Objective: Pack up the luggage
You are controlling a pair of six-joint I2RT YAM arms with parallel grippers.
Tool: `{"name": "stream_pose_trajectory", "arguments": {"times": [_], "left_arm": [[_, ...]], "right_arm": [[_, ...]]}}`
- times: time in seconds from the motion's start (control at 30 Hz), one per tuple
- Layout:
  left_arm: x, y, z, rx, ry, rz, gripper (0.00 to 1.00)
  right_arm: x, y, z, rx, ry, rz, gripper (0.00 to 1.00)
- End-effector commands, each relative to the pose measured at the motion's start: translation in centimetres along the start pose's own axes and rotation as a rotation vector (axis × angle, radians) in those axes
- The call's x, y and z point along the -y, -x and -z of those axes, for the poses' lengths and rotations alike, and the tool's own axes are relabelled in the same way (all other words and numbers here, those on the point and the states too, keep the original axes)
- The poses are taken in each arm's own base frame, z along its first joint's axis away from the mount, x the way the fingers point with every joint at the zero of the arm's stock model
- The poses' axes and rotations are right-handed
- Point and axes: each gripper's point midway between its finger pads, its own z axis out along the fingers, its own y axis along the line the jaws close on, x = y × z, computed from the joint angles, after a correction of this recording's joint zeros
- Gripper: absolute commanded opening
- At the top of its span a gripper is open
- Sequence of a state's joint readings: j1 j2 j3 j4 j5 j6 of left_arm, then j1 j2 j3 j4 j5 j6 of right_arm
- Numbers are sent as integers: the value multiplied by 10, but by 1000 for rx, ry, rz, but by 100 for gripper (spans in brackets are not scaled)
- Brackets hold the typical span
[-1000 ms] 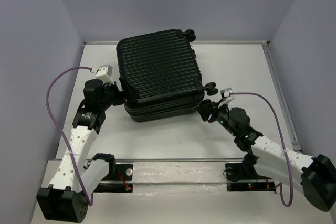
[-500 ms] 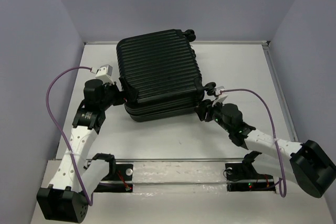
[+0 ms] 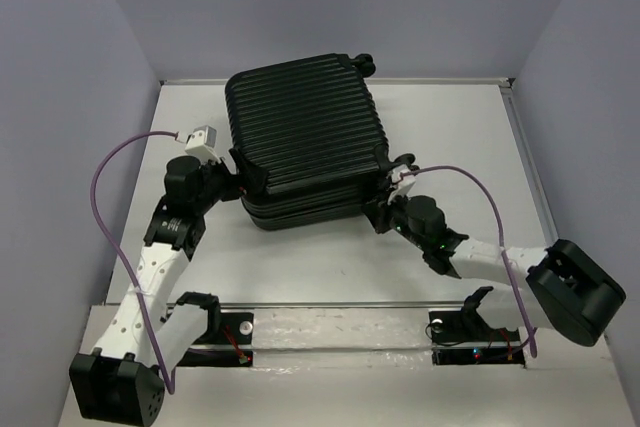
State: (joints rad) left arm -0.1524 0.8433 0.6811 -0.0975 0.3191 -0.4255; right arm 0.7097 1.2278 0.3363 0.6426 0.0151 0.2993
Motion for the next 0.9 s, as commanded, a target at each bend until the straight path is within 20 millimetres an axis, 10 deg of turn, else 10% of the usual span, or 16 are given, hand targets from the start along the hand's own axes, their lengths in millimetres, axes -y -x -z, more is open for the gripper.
{"name": "stream_pose_trajectory", "arguments": {"times": [0.0,0.17,0.5,0.7,0.87], "left_arm": [[65,-54,-12,-160,-222,60,99],[91,-47,-14,-141,-283,85,99],[91,-38,2,-87,-276,112,99],[105,-46,-2,-95,-319,177,99],[145,-59,-13,-124,-376,177,99]], "right_arm": [[-137,2,-20,-26,278,94,7],[-224,-66,-45,-195,330,205,7],[-156,-4,-30,0,298,56,7],[-185,12,-28,24,480,72,7],[-194,-9,32,-20,688,14,7]]}}
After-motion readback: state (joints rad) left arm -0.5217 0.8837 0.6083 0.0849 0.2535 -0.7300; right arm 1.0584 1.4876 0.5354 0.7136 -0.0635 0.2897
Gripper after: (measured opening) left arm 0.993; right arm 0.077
